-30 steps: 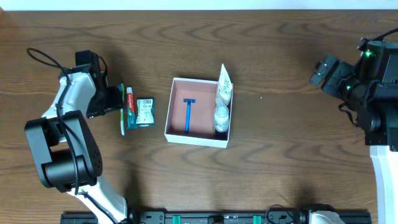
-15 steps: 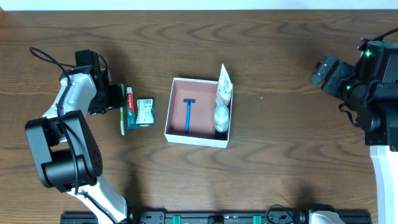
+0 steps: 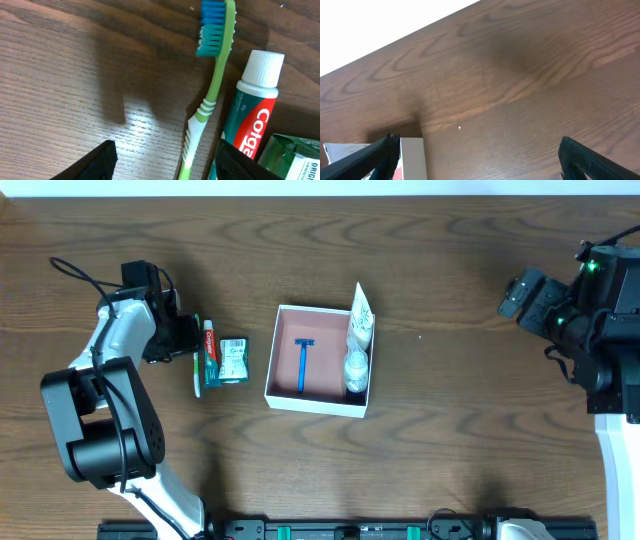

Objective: Pack container
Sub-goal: 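Move the left gripper to the green toothbrush and grasp it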

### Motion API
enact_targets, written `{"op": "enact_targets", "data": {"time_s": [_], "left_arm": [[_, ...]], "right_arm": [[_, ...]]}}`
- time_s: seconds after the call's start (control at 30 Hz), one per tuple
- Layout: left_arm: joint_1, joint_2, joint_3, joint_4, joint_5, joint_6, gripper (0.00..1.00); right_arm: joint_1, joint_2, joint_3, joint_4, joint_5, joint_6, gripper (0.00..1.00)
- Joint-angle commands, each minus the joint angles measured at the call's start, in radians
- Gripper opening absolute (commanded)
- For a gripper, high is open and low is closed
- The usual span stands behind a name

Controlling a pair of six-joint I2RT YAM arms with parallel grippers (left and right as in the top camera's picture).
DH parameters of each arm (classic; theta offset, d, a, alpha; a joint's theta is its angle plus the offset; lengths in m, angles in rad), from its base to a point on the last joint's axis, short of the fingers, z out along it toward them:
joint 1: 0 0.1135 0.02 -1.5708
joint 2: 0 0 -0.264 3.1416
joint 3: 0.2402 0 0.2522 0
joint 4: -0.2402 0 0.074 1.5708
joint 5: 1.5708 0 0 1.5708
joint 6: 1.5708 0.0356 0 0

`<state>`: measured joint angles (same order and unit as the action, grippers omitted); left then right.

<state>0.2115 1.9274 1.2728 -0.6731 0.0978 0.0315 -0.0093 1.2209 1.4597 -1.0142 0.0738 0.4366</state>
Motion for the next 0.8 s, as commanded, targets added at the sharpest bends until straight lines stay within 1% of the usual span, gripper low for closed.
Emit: {"op": "enact_targets", "data": {"time_s": [0.0,0.2,0.6,0.77], "left_arm": [[-0.011,0.016,-0.009,-0.005,0.0,0.024,0.64],[-0.039,0.017,-0.009,-0.006,0.0,0.066,0.64],[-0.045,0.1,-0.009,-0.002,-0.008,0.066,0.63],[-0.045,0.1,-0.005,0.002,-0.008,0.066,0.63]], "right_arm": [[-0.005,0.001,0.008,-0.001,-0.003,-0.004,0.99],[-0.005,0.001,0.008,-0.001,-0.003,-0.004,0.99],[-0.005,0.001,0.008,-0.001,-0.003,-0.004,0.99],[-0.005,0.001,0.008,-0.001,-0.003,-0.004,0.99]]}}
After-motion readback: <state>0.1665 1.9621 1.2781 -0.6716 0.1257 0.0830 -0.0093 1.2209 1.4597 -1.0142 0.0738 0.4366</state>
